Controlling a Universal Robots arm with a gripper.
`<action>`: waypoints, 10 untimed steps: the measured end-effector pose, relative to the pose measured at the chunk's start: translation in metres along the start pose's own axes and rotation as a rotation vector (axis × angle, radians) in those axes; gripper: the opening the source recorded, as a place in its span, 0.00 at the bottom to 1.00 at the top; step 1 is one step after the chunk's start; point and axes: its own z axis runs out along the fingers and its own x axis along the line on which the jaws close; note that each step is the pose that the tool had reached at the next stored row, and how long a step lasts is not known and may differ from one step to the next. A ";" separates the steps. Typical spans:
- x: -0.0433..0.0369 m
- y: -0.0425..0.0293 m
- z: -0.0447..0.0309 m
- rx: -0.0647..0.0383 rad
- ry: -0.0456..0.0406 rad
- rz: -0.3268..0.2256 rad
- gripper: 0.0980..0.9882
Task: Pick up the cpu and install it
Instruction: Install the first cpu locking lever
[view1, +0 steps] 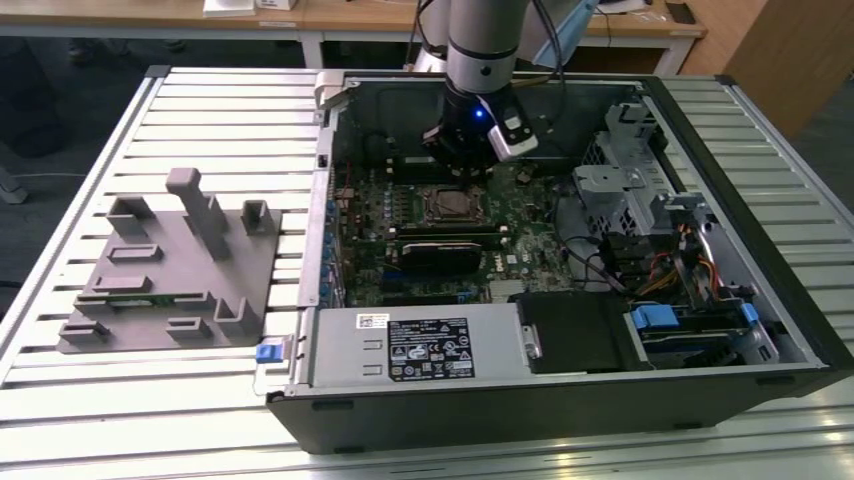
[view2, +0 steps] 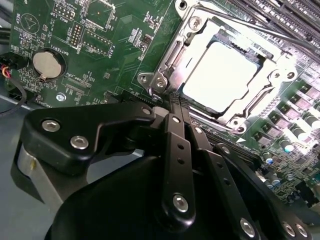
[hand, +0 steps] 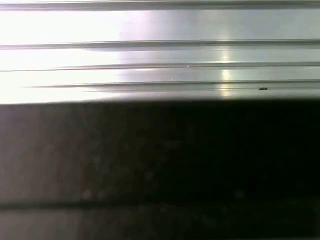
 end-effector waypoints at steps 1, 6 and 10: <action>0.0000 0.0004 0.0001 -0.002 0.0000 0.000 0.02; 0.0000 0.0015 0.0005 -0.027 0.0006 0.000 0.02; -0.0001 0.0017 -0.0039 -0.033 0.0009 0.001 0.02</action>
